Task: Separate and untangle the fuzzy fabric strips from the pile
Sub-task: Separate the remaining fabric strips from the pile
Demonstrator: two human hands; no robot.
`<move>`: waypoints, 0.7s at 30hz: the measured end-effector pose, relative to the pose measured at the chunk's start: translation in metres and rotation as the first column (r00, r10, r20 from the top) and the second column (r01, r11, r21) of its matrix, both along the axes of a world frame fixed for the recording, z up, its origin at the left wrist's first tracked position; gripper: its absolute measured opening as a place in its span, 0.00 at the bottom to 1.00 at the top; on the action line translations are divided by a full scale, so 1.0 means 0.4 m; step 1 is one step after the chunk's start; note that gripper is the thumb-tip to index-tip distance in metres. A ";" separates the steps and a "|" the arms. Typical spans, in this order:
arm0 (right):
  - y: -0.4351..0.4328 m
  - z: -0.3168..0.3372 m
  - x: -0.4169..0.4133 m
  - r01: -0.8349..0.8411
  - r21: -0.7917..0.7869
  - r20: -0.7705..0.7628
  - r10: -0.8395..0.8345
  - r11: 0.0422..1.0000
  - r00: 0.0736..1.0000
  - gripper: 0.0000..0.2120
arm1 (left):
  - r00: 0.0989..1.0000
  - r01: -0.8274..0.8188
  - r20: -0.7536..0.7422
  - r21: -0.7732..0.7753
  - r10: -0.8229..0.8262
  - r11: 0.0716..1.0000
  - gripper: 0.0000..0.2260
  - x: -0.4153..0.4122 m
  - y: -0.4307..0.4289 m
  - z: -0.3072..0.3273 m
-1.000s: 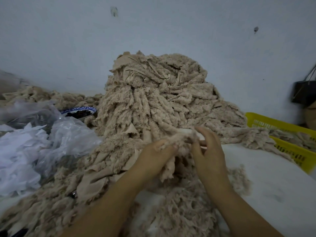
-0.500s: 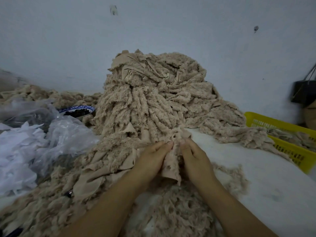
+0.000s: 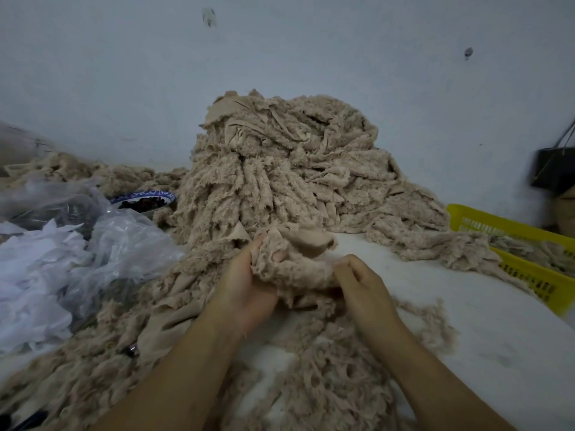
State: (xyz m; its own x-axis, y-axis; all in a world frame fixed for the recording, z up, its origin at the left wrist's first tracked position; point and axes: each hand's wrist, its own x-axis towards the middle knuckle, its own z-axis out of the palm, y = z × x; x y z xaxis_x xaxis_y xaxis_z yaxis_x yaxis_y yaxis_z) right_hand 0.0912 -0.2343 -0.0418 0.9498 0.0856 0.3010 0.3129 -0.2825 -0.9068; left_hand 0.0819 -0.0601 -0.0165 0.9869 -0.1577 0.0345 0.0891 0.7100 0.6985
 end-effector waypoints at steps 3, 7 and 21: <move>0.014 -0.002 -0.006 -0.050 -0.068 0.028 0.052 0.996 0.998 0.09 | 0.998 0.060 0.017 0.024 -0.060 0.998 0.15 -0.008 -0.001 0.005; 0.036 -0.004 -0.010 -0.185 -0.001 0.000 0.185 0.983 0.983 0.16 | 0.996 0.012 0.084 0.224 -0.031 0.975 0.07 -0.015 -0.031 0.006; -0.001 0.012 -0.007 -0.048 -0.394 0.154 0.118 0.918 0.981 0.17 | 0.987 -0.157 -0.036 -0.021 0.156 0.987 0.19 0.011 0.040 0.003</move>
